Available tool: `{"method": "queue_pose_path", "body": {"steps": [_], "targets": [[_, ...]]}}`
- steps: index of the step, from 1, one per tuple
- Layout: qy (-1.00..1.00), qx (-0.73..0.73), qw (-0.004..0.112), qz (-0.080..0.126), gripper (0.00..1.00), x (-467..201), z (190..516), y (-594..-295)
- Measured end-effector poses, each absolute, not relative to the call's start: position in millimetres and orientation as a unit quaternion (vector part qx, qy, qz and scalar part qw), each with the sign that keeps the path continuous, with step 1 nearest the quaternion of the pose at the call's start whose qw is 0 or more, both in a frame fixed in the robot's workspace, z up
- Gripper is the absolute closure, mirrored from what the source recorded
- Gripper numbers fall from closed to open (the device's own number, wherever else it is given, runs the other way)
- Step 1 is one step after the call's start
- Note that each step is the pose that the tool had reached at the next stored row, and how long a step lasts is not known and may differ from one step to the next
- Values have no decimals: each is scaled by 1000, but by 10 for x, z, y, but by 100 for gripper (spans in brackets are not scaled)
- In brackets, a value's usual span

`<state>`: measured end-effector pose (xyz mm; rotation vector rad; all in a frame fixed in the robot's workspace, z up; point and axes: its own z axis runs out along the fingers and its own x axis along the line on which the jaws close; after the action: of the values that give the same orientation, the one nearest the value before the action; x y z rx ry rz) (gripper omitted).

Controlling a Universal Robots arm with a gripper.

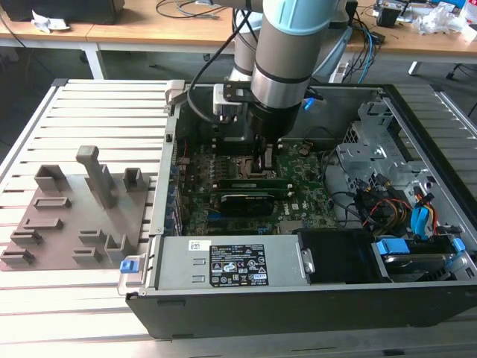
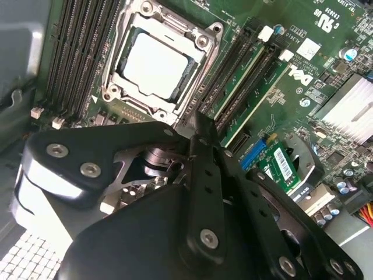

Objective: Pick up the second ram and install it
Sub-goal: 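Press down the second ram until it locks into place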

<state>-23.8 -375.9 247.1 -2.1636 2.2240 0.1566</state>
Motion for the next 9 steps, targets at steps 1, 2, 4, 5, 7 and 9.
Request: {"method": "queue_pose_path", "body": {"steps": [1, 2, 4, 5, 7, 9], "targets": [[716, -696, 17, 51, 89, -186, 2457, -3760], [716, -696, 16, 51, 89, -125, 2445, -3761], [716, -696, 15, 53, 89, 24, 2425, -3762], [716, -696, 14, 53, 89, 97, 2418, -3762], [716, -696, 13, 54, 89, 208, 2408, -3761], [716, -696, 12, 55, 89, 240, 2362, -3761]]}}
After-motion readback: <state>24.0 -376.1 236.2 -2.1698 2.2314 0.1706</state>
